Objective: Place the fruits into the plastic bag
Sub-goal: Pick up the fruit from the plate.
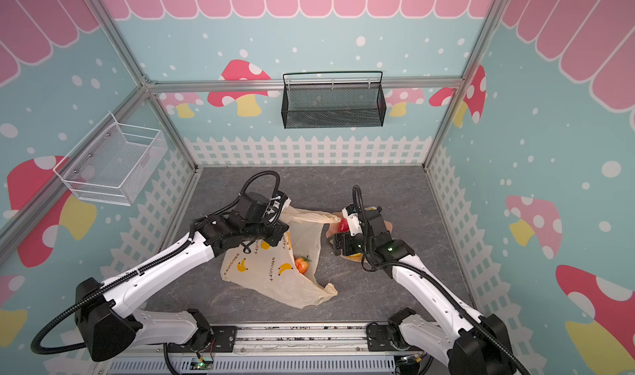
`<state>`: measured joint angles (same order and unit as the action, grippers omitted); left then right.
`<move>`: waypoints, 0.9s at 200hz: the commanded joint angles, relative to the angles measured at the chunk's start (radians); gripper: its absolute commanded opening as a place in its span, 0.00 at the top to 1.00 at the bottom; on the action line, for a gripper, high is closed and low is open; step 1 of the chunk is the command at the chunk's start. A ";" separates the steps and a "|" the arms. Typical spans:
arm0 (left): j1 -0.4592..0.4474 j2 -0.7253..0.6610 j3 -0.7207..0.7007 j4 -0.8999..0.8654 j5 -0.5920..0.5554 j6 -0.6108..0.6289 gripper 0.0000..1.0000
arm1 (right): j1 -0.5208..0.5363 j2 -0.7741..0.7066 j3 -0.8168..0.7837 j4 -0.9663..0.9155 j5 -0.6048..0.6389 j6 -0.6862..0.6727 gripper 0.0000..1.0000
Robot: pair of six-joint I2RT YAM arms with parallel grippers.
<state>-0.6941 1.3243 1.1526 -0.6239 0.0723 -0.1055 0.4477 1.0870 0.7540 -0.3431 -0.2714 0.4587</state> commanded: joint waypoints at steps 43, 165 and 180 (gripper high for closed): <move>0.006 0.000 0.001 0.007 0.011 -0.010 1.00 | -0.095 0.262 0.139 -0.025 0.028 0.049 0.25; 0.006 -0.019 -0.013 0.007 -0.001 -0.015 1.00 | -0.126 0.548 0.322 -0.043 0.163 0.038 0.33; 0.006 -0.017 -0.010 0.009 -0.001 -0.015 1.00 | -0.126 0.562 0.323 -0.035 0.161 0.041 0.33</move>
<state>-0.6941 1.3228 1.1522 -0.6239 0.0719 -0.1097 0.3271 1.6211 1.0519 -0.3611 -0.1318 0.5026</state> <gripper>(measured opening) 0.049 0.670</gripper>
